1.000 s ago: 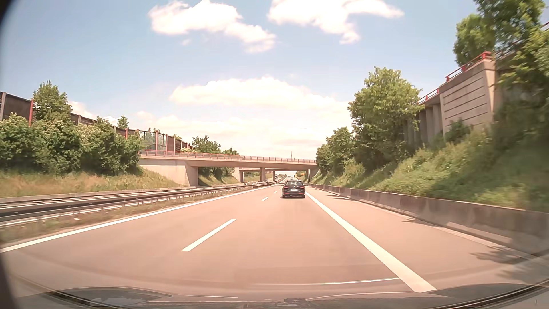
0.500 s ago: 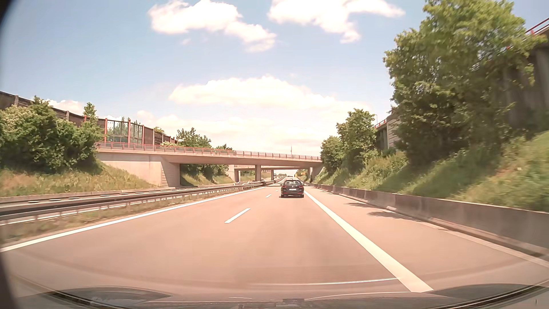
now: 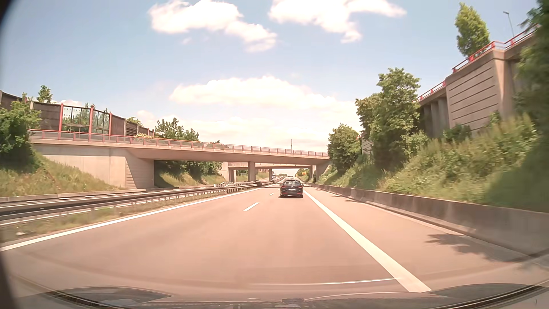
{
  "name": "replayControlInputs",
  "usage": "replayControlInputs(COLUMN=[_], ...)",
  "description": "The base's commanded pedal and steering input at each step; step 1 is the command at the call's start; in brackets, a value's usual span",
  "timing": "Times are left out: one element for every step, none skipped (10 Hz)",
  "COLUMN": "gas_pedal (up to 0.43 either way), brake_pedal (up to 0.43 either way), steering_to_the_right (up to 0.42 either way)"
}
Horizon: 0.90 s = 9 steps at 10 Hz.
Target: Follow the waypoints while adhering to traffic rules and regulations
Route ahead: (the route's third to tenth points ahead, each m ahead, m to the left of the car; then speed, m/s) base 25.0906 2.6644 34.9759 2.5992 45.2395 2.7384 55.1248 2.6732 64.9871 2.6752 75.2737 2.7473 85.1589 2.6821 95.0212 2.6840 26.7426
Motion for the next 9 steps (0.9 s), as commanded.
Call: replayControlInputs(gas_pedal=[0.189,0.177,0.169,0.157,0.150,0.138,0.110,0.098,0.098], brake_pedal=[0.012,0.012,0.012,0.012,0.012,0.012,0.012,0.012,0.012], steering_to_the_right=[-0.001,-0.001,-0.001,-0.001,-0.001,0.000,0.001,0.001,0.001])
